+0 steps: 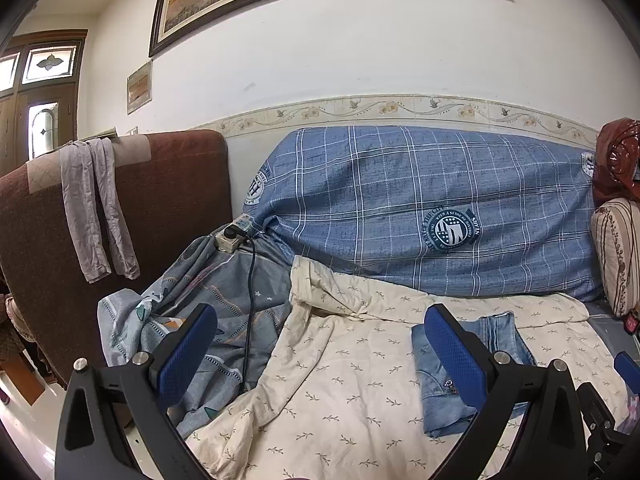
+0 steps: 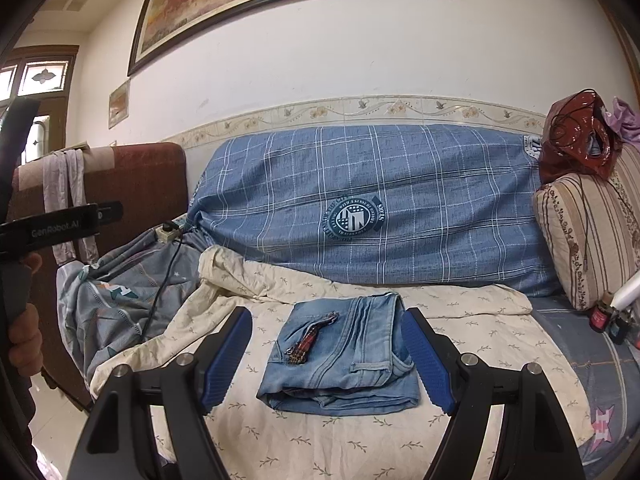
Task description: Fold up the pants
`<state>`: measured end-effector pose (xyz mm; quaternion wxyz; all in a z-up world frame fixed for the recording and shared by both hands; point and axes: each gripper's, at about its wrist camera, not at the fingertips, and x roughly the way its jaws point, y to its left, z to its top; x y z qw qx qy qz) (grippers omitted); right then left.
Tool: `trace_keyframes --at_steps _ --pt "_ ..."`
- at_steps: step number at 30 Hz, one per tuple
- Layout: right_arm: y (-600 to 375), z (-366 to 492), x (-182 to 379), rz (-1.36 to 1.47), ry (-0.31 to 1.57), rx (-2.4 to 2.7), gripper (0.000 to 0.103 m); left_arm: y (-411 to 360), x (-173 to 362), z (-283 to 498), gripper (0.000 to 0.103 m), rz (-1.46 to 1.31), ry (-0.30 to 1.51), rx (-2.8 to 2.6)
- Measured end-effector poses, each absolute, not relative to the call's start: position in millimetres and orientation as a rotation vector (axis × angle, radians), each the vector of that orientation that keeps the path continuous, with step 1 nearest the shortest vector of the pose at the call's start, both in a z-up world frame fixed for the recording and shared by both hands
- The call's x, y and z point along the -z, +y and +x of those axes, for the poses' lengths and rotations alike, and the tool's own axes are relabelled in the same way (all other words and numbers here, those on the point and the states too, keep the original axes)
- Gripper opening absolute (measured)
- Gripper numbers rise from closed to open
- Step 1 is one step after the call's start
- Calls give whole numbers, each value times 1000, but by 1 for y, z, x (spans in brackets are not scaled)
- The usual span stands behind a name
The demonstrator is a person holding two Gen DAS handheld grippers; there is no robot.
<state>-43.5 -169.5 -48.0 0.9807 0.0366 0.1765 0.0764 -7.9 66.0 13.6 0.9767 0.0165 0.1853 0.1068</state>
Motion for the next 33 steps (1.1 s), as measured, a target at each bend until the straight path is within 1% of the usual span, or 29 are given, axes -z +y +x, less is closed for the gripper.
trace_keyframes --at_steps 19,33 --pt "-160 -38 51 40 369 -168 80 64 -18 -12 103 28 357 -189" --pt "-152 -43 41 36 317 -161 80 66 -23 -18 103 32 330 -175"
